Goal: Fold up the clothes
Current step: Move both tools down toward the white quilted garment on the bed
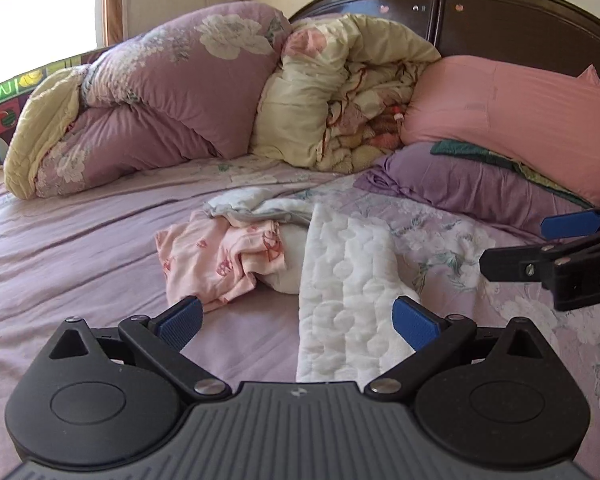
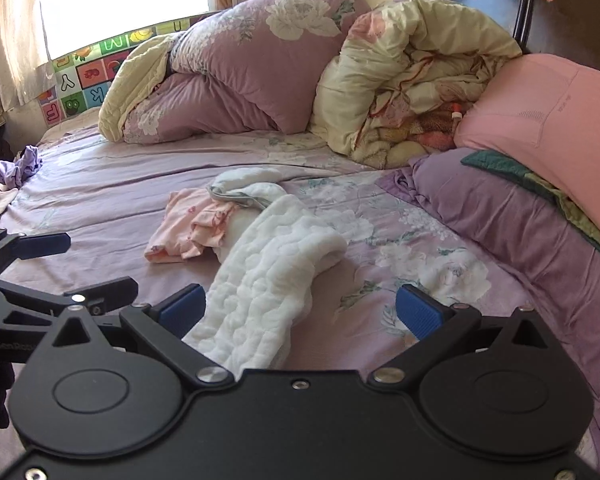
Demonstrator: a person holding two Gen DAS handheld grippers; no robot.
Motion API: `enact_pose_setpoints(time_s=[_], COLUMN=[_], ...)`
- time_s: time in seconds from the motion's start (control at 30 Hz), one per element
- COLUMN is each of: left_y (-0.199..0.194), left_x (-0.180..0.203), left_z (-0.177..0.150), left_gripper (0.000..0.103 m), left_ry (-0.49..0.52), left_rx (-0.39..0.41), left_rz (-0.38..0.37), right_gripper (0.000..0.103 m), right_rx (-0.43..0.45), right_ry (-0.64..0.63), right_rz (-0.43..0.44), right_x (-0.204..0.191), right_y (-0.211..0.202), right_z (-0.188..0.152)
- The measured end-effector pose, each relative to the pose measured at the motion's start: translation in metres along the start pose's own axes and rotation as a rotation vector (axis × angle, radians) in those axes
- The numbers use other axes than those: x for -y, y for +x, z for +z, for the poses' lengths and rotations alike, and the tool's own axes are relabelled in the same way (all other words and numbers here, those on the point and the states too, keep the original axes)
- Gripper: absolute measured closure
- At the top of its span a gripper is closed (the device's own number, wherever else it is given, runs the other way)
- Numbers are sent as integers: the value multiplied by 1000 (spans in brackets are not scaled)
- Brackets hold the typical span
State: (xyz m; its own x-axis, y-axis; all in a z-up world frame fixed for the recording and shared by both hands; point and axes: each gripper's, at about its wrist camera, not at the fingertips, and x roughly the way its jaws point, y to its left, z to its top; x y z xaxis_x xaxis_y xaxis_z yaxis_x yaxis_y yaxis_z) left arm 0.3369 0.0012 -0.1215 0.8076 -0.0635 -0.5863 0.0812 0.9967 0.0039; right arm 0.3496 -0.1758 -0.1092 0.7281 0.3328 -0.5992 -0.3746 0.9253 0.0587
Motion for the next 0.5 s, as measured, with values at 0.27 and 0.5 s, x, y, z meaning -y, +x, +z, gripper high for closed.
enact_pose_setpoints(time_s=[0.27, 0.5], left_y=[70, 91], left_x=[25, 32], left_z=[-25, -36], left_gripper=[6, 90], left_ry=[-3, 0], left_rx=[-102, -169], left_rz=[-98, -82], right_gripper=[0, 0], right_rx=[-30, -38], right_ry=[172, 245], right_rz=[15, 66], right_x=[41, 57], right_y=[33, 43], right_z=[-10, -15])
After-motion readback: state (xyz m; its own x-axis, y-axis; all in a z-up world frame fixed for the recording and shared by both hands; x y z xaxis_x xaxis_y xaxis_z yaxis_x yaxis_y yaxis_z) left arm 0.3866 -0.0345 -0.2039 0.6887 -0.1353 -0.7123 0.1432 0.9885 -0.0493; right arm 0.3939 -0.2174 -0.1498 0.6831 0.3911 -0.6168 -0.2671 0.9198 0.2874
